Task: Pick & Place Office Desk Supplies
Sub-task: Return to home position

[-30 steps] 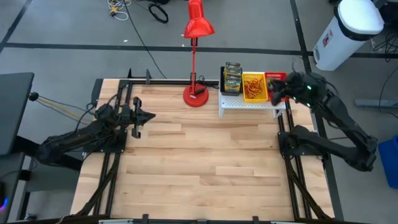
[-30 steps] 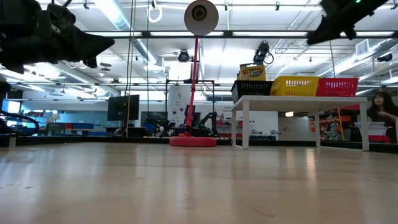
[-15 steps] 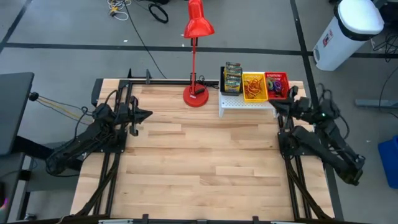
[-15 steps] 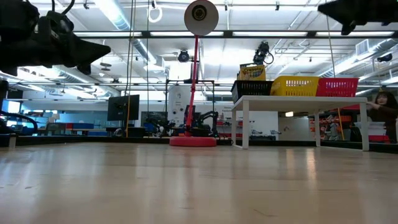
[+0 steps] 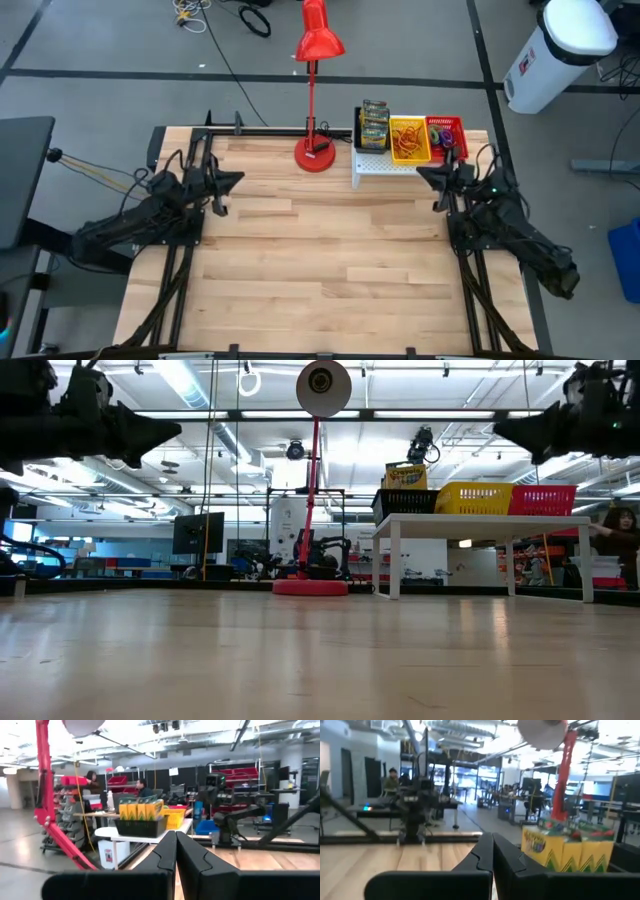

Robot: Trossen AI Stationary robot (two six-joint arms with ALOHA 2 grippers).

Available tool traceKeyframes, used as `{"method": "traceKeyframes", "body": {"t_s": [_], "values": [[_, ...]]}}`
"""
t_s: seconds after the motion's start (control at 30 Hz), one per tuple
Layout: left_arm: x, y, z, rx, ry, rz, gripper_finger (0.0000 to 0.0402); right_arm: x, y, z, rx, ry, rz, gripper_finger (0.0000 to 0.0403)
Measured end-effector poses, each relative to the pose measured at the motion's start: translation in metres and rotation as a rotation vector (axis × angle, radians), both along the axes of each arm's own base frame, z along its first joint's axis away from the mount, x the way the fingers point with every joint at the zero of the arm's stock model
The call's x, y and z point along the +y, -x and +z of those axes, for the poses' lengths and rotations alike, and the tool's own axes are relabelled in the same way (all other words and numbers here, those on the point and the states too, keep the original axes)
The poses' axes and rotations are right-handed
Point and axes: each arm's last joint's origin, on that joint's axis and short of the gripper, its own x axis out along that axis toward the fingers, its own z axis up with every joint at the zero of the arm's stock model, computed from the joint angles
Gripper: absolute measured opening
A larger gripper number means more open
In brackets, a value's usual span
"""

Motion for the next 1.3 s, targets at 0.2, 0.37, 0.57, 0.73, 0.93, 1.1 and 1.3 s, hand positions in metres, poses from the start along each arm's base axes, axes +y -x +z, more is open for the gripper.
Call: {"method": "traceKeyframes", "body": {"t_s": [0.2,0.37,0.57,0.73,0.93,1.1,1.3], "values": [[-0.002,-0.002,-0.003,0.036,-0.023,0.068,0.0008,0.0,-0.002,-0.01,0.042,0.039,0.053,0.0002],[0.0,-0.002,-0.008,0.098,-0.016,0.032,0.0008,-0.002,-0.005,-0.023,0.061,0.059,0.05,0.0001],[0.008,0.001,-0.012,0.119,0.051,0.164,0.0009,-0.004,-0.006,-0.035,0.086,0.016,0.05,0.0001],[0.01,0.002,-0.014,0.127,0.065,0.154,0.0009,-0.005,-0.006,-0.035,0.08,-0.002,0.023,0.0001],[0.009,0.001,-0.014,0.121,0.093,0.133,0.0009,-0.01,-0.004,-0.035,0.063,-0.033,-0.145,0.0001],[0.009,0.001,-0.014,0.116,0.105,0.135,0.0009,-0.01,-0.004,-0.035,0.052,-0.058,-0.16,0.0006],[0.009,0.001,-0.014,0.116,0.105,0.136,0.0009,-0.009,-0.005,-0.035,0.049,-0.081,-0.114,0.0003]]}}
